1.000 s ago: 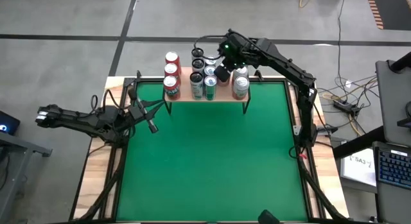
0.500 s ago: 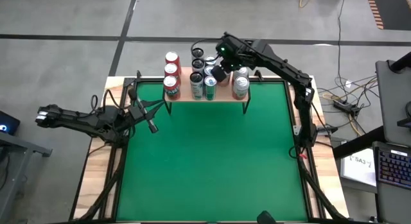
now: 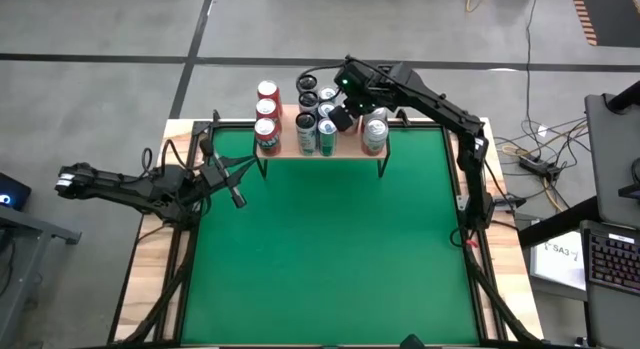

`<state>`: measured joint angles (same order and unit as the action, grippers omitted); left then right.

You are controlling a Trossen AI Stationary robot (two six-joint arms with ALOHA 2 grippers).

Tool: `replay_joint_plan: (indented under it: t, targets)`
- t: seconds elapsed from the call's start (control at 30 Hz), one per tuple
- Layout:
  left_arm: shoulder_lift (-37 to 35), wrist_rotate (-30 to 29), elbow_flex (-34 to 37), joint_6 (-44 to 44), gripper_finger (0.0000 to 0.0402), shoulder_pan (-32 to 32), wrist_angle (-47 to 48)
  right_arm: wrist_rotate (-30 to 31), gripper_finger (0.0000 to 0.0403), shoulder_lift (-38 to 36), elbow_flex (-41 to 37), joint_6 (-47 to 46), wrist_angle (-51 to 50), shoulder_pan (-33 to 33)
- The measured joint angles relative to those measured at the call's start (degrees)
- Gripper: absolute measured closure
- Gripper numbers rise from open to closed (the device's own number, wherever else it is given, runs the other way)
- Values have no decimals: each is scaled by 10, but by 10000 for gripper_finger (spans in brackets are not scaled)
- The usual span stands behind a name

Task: Place canned beverage on shelf
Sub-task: Adjust the white orange soda can on the shelf

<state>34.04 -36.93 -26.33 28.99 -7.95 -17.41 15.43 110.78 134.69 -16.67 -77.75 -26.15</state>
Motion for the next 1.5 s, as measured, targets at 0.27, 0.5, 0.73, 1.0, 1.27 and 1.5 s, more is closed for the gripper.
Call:
replay_joint_plan:
  t: [0.27,0.5,0.73,1.0,1.27,1.5]
  targets:
    - [0,0,0,0,389,0,0,-6,394,0,0,-9,0,10]
    - [0,0,0,0,389,0,0,-8,394,0,0,-23,-16,14]
    - [0,0,0,0,389,0,-1,-8,394,-3,0,-25,-27,23]
    - [0,0,0,0,389,0,-1,-24,394,-11,0,-33,-31,31]
    - [0,0,0,0,389,0,-1,-21,394,-13,-1,-30,-29,30]
    - [0,0,0,0,389,0,-1,9,394,-12,-1,-15,-12,30]
